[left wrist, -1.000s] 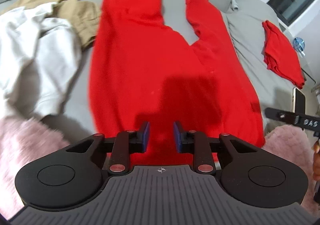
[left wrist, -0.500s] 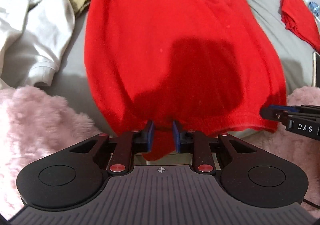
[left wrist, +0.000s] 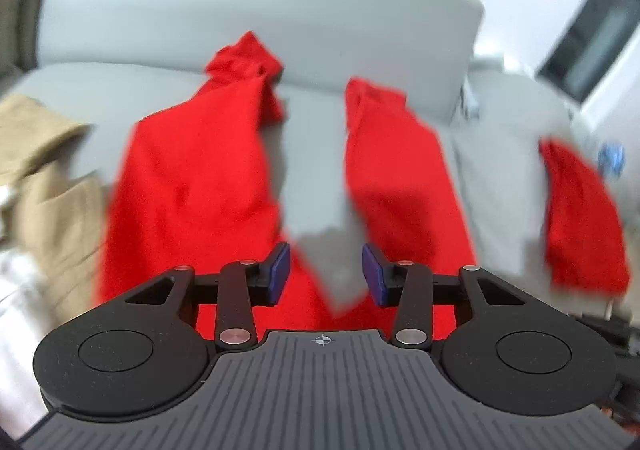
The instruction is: Fold clothes
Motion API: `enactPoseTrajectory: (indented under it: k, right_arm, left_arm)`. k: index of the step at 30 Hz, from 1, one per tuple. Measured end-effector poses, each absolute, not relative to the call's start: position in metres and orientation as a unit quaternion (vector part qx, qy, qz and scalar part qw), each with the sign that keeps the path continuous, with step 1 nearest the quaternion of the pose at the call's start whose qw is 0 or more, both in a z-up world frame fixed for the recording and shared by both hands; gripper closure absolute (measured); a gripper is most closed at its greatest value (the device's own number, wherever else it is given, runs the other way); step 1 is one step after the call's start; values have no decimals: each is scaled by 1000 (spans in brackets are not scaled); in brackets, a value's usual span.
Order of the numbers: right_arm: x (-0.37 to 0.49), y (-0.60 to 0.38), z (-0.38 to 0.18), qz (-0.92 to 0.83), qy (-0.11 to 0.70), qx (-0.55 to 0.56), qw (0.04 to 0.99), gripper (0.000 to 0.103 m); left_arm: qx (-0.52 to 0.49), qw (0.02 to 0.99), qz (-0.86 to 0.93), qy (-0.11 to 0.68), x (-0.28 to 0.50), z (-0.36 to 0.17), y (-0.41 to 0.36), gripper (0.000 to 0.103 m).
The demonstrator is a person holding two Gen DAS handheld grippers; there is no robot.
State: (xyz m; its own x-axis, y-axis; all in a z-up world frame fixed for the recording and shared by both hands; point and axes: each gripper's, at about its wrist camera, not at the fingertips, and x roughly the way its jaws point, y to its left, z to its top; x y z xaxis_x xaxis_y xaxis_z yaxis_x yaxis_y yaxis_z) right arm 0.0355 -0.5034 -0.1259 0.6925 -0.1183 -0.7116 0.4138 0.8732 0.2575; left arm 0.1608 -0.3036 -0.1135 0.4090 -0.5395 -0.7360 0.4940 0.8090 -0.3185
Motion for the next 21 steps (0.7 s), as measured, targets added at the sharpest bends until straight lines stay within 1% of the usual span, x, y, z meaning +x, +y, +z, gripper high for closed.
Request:
enactPoseTrajectory:
  k: [5, 7, 10, 11, 12, 13, 14, 15, 16, 17, 18, 19, 21]
  right_arm:
    - [118, -538, -129, -148, 353, 172, 908, 80]
    - [158, -555, -136, -147, 350, 147, 913, 79]
    - [210, -577, -151, -145, 361, 119, 914, 79]
    - [220, -582, -154, -145, 364, 119, 912, 76]
    - [240, -592, -162, -149, 370, 119, 909, 73]
    - [257, -600, -168, -151, 375, 119, 907, 64]
    - [266, -605, -171, -156, 376, 121, 905, 58]
    - [283, -615, -177, -170, 378, 130, 901, 57]
    - [291, -620, -179, -177, 377, 139, 899, 53]
    - [297, -624, -181, -181, 378, 148, 896, 41]
    - [307, -630, -185, -187, 384, 159, 890, 33]
    - [314, -633, -188, -190, 391, 163, 886, 28]
    - [326, -637, -195, -196, 405, 171, 877, 28]
  left_arm:
    - [-3, 842, -337, 421, 216, -138, -329, 59]
    - [-6, 839, -321, 439, 232, -150, -329, 60]
    - [-13, 838, -319, 443, 240, -156, -324, 60]
    - [-15, 840, -318, 439, 244, -158, -320, 59]
    - [-19, 841, -314, 441, 246, -160, -316, 59]
    - [-23, 841, -309, 443, 248, -163, -313, 59]
    - [-30, 838, -306, 450, 252, -167, -309, 60]
    - [-39, 834, -302, 460, 256, -172, -306, 60]
    - [-42, 832, -297, 466, 260, -176, -304, 60]
    - [-43, 832, -296, 467, 259, -177, -303, 60]
    - [-44, 832, -292, 469, 261, -179, -303, 60]
    - [-44, 832, -292, 469, 261, -180, -303, 60]
    - [-43, 832, -293, 470, 261, -181, -303, 60]
